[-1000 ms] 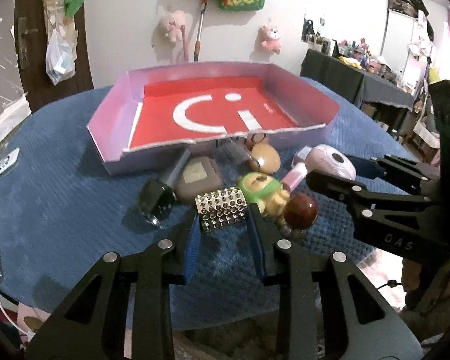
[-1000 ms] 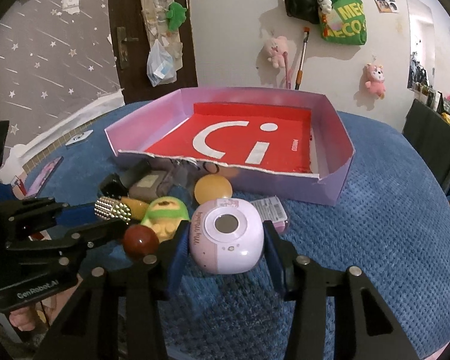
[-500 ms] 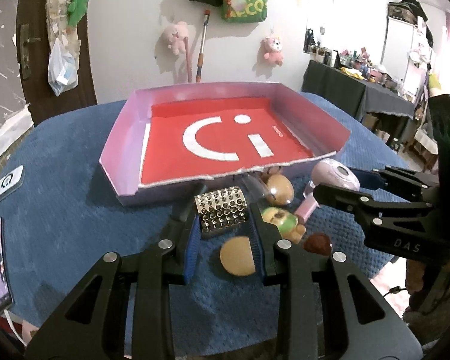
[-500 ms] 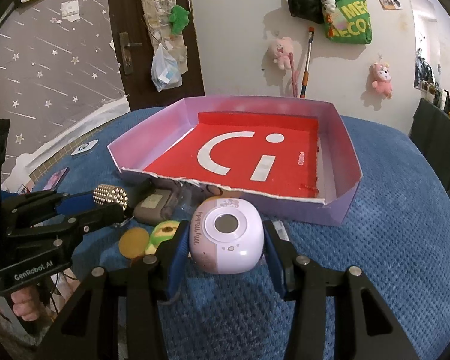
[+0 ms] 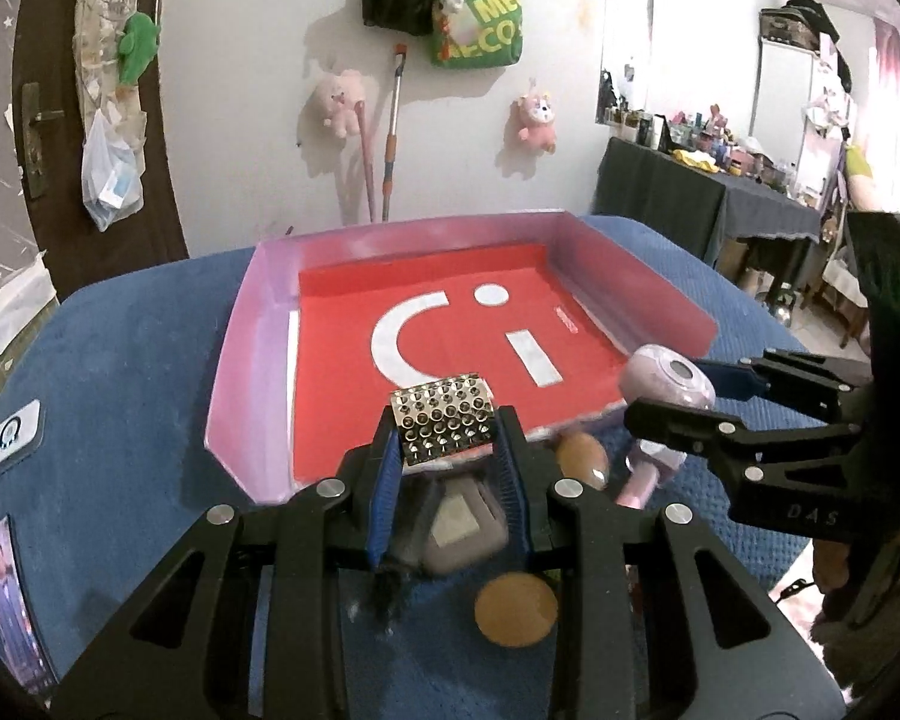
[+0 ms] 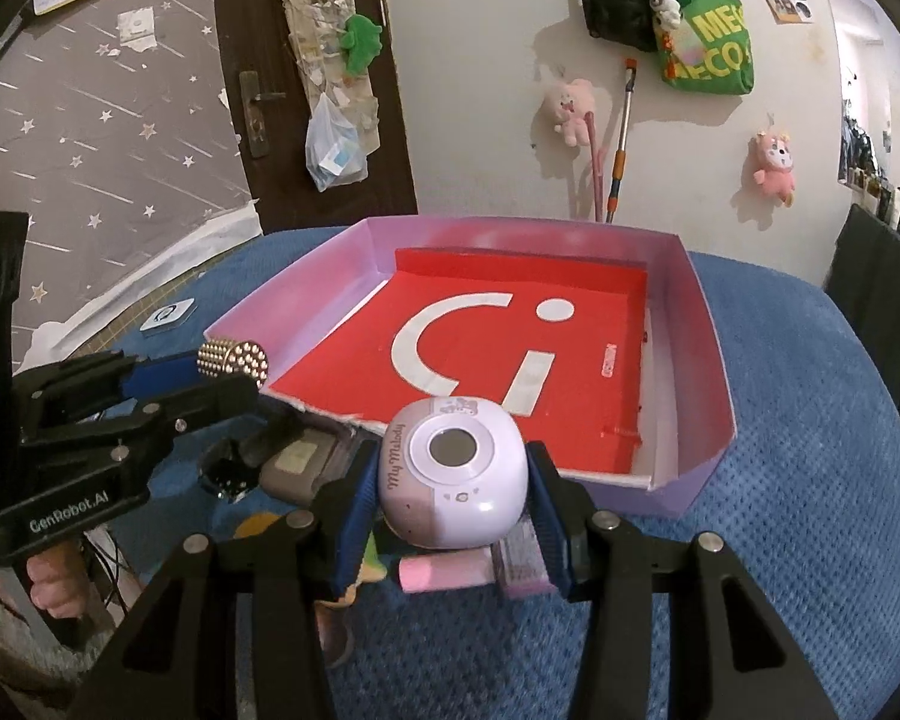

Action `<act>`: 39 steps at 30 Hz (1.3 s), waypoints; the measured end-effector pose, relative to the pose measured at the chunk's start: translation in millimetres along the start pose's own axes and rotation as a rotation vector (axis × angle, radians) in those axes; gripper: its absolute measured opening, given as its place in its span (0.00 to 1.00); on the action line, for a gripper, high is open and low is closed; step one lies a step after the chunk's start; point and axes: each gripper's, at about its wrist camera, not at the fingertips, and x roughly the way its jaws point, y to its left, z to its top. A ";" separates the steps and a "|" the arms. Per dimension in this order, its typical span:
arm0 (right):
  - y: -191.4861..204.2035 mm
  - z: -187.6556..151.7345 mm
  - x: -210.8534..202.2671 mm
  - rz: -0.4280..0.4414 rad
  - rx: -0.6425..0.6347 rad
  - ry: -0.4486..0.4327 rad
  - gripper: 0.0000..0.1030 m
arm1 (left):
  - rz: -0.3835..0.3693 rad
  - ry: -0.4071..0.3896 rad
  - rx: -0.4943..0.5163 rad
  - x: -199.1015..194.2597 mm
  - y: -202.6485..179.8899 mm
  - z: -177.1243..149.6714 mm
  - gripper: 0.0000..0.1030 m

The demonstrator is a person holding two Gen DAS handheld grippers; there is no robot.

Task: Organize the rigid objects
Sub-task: 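Carry the studded cylinder and speaker into the red-lined box with both tools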

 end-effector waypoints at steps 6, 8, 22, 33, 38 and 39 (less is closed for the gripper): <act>-5.6 13.2 8.1 0.008 0.013 0.004 0.49 | 0.016 -0.021 0.021 9.6 7.4 19.0 0.27; -7.5 17.4 11.4 0.011 0.019 0.006 0.49 | 0.015 -0.025 0.026 12.3 9.1 25.4 0.27; -27.6 57.3 41.8 -0.017 0.053 0.035 0.49 | -0.001 -0.003 0.050 55.0 15.0 62.7 0.27; -51.3 73.6 76.9 -0.053 0.094 0.106 0.49 | -0.018 0.122 0.038 110.7 23.3 65.8 0.27; -60.8 76.3 92.3 -0.082 0.101 0.133 0.49 | -0.005 0.181 0.028 130.0 28.4 62.5 0.27; -61.6 76.5 96.1 -0.084 0.099 0.142 0.49 | -0.003 0.191 0.027 131.9 29.3 61.9 0.27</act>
